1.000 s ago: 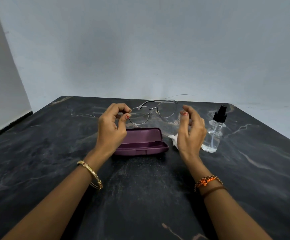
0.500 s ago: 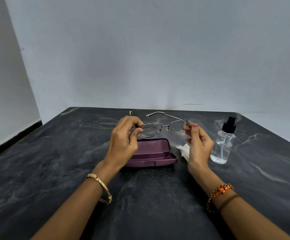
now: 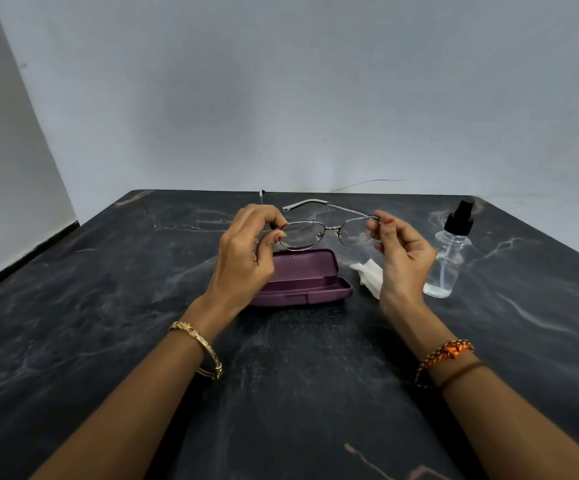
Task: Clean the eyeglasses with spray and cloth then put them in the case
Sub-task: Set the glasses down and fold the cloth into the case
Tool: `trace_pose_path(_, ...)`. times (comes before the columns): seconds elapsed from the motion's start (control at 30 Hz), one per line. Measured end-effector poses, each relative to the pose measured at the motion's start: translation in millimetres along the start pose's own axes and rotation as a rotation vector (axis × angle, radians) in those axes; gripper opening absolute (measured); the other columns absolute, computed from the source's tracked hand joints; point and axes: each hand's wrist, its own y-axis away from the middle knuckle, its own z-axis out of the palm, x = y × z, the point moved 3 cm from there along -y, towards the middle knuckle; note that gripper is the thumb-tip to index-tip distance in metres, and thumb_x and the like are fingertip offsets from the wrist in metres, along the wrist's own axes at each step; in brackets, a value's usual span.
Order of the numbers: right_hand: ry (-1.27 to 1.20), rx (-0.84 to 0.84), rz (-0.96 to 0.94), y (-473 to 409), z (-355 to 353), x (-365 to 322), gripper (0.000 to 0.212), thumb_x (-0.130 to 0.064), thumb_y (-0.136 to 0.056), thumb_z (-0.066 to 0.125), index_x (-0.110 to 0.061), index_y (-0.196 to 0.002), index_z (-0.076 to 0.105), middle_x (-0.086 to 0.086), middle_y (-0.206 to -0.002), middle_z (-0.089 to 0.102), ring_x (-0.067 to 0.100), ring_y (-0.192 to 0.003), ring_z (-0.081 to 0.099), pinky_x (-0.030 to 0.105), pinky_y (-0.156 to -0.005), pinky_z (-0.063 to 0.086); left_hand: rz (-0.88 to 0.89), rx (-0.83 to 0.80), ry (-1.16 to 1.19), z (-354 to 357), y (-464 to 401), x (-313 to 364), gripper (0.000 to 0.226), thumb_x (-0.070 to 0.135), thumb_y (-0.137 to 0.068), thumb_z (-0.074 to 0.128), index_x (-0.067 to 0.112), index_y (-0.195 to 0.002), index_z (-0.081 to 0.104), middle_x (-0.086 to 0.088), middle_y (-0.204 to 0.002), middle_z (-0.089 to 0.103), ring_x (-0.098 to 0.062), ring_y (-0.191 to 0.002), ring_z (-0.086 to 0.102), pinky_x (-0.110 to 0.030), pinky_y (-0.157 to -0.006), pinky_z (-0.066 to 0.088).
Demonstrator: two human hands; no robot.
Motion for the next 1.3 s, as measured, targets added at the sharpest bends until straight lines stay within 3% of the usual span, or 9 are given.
trace_pose_path(0.17,-0.012,-0.002,-0.004,0.0,1.1,-0.5,0.012,-0.008,-0.088,0.054,-0.013,-0.086,0.064,-0.017,-0.060,0.070,-0.006,-0.063,0.063,0.007,-0.059,0.046,-0.014,0.009,-0.001,-0.4,0.7,-1.6,0.013,-0.014,-0.077,0.051,-0.005,-0.084,0.056,-0.016,-0.082,0.057,-0.014,-0.081,0.050,-0.017,-0.072,0.045)
trace_pose_path(0.37,-0.010,-0.029,-0.013,1.8,2.8,-1.2,0.014,-0.008,-0.089,0.052,-0.014,-0.083,0.063,-0.017,-0.060,0.069,-0.006,-0.063,0.062,0.008,-0.062,0.048,-0.033,0.036,0.005,-1.1,0.8,-2.0,0.015,-0.016,-0.076,0.050,-0.005,-0.085,0.057,-0.022,-0.086,0.060,-0.015,-0.090,0.053,-0.009,-0.081,0.042)
trace_pose_path(0.5,-0.011,-0.046,-0.006,2.2,5.5,-0.7,0.016,-0.008,-0.090,0.051,-0.016,-0.082,0.063,-0.015,-0.063,0.068,-0.006,-0.065,0.061,0.008,-0.065,0.048,-0.057,0.057,0.001,-1.6,0.8,-2.0,0.017,-0.018,-0.077,0.050,-0.005,-0.086,0.058,-0.015,-0.092,0.058,-0.020,-0.104,0.052,-0.003,-0.089,0.037)
trace_pose_path(0.6,0.020,-0.056,0.000,1.9,6.3,-0.2,0.016,-0.011,-0.089,0.052,-0.019,-0.082,0.063,-0.020,-0.068,0.068,-0.008,-0.073,0.061,0.011,-0.072,0.049,-0.089,0.100,0.036,-3.2,-0.2,-1.9,0.018,-0.017,-0.077,0.052,-0.004,-0.088,0.061,-0.022,-0.103,0.056,-0.008,-0.106,0.047,0.000,-0.087,0.036)
trace_pose_path(0.73,0.051,-0.064,0.019,3.3,6.8,-0.2,0.016,-0.012,-0.089,0.053,-0.022,-0.082,0.063,-0.016,-0.080,0.065,-0.010,-0.075,0.059,0.022,-0.082,0.047,-0.248,0.139,0.158,-3.0,0.5,-7.0,0.022,-0.007,-0.081,0.054,0.008,-0.094,0.063,-0.009,-0.119,0.047,-0.008,-0.113,0.046,-0.011,-0.092,0.044)
trace_pose_path(0.87,0.066,-0.084,0.021,5.8,8.7,-0.8,0.015,-0.012,-0.088,0.053,-0.022,-0.082,0.062,-0.015,-0.083,0.064,-0.011,-0.077,0.059,0.024,-0.083,0.047,-0.337,0.171,0.285,-2.7,1.2,-10.8,0.025,-0.003,-0.083,0.054,0.018,-0.094,0.059,-0.010,-0.116,0.052,0.000,-0.107,0.050,-0.010,-0.089,0.045)
trace_pose_path(1.0,0.056,-0.094,0.011,5.9,9.2,0.5,0.016,-0.012,-0.088,0.053,-0.023,-0.081,0.063,-0.025,-0.071,0.068,-0.012,-0.077,0.059,0.013,-0.076,0.047,-0.361,0.199,0.353,-2.1,1.4,-14.6,0.029,-0.005,-0.083,0.053,0.023,-0.088,0.059,-0.014,-0.109,0.058,-0.010,-0.110,0.053,-0.010,-0.088,0.043)
trace_pose_path(1.13,0.033,-0.089,-0.005,5.4,8.8,2.8,0.016,-0.012,-0.088,0.054,-0.023,-0.080,0.063,-0.018,-0.083,0.066,-0.009,-0.083,0.060,0.011,-0.075,0.049,-0.354,0.169,0.376,-0.8,2.3,-13.9,0.030,-0.003,-0.085,0.051,0.026,-0.082,0.058,-0.005,-0.106,0.061,0.003,-0.102,0.056,-0.011,-0.086,0.045)
trace_pose_path(1.3,0.027,-0.056,-0.019,2.1,7.7,1.3,0.018,-0.010,-0.088,0.053,-0.022,-0.079,0.063,0.009,-0.113,0.057,-0.003,-0.103,0.052,0.004,-0.073,0.043,-0.333,0.122,0.399,3.8,3.1,-8.6,0.029,-0.003,-0.086,0.048,0.025,-0.083,0.055,0.008,-0.097,0.061,0.006,-0.097,0.058,-0.009,-0.083,0.045)
